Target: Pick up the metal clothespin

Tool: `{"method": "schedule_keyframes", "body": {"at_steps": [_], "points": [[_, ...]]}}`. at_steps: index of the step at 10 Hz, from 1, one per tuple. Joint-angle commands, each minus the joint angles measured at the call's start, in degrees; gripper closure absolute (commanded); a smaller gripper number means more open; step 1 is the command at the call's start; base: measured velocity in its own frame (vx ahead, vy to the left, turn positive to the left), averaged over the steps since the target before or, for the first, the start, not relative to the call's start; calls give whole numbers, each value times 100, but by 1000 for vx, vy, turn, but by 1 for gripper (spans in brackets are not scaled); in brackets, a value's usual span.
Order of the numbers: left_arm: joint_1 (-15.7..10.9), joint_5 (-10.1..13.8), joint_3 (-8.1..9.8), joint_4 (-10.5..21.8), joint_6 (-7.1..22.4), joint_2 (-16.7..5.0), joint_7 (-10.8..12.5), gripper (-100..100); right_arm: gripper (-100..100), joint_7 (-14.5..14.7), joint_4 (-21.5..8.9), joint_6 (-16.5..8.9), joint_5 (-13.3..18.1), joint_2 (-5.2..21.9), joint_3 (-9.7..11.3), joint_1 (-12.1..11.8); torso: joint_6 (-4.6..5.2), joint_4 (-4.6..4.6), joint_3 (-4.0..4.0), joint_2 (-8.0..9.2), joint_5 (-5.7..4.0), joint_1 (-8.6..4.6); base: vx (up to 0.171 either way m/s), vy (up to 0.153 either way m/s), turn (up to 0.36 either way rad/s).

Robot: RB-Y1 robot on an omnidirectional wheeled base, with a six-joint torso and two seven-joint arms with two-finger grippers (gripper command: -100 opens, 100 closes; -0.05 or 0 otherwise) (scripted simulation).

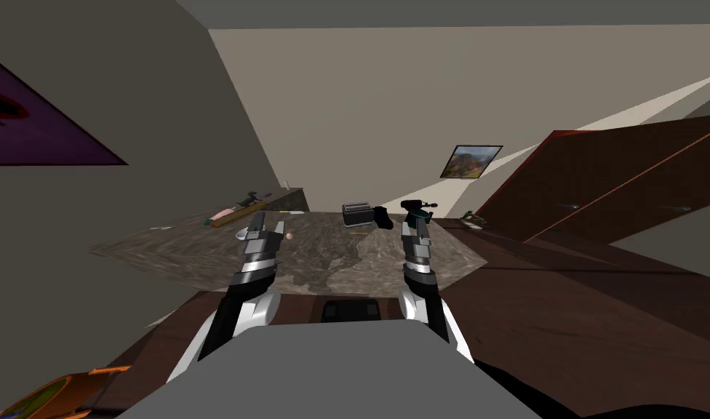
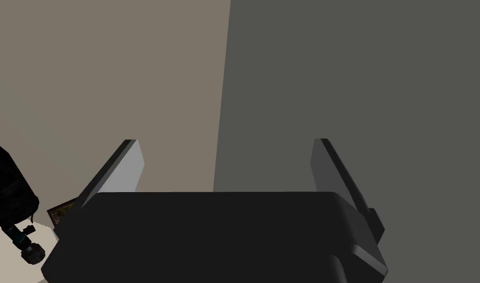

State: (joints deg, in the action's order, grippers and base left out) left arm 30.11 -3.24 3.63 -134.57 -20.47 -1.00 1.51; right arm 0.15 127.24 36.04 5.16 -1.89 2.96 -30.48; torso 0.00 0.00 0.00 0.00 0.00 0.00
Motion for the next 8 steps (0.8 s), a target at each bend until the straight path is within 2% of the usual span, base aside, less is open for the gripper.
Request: {"method": "schedule_keyframes", "body": {"at_steps": [1,6,7,8], "points": [[-124,45,52,115,146,-261,-16,-100,0,0,0,0,0,0,0,0,0,0,0,0,0,0,-39,1,-83],[-688,267,290,708,821,-998,-78,-100,0,0,0,0,0,0,1,2,2,8,22,39,-1,-6,-99,-14,-107],[-688,267,290,708,858,-998,-78,-100,0,0,0,0,0,0,0,2,1,10,26,46,-1,-6,-82,3,-64],[-845,330,355,880,1062,-1164,-92,-100,0,0,0,0,0,0,0,1,0,9,21,35,0,2,-57,3,-124]]}}
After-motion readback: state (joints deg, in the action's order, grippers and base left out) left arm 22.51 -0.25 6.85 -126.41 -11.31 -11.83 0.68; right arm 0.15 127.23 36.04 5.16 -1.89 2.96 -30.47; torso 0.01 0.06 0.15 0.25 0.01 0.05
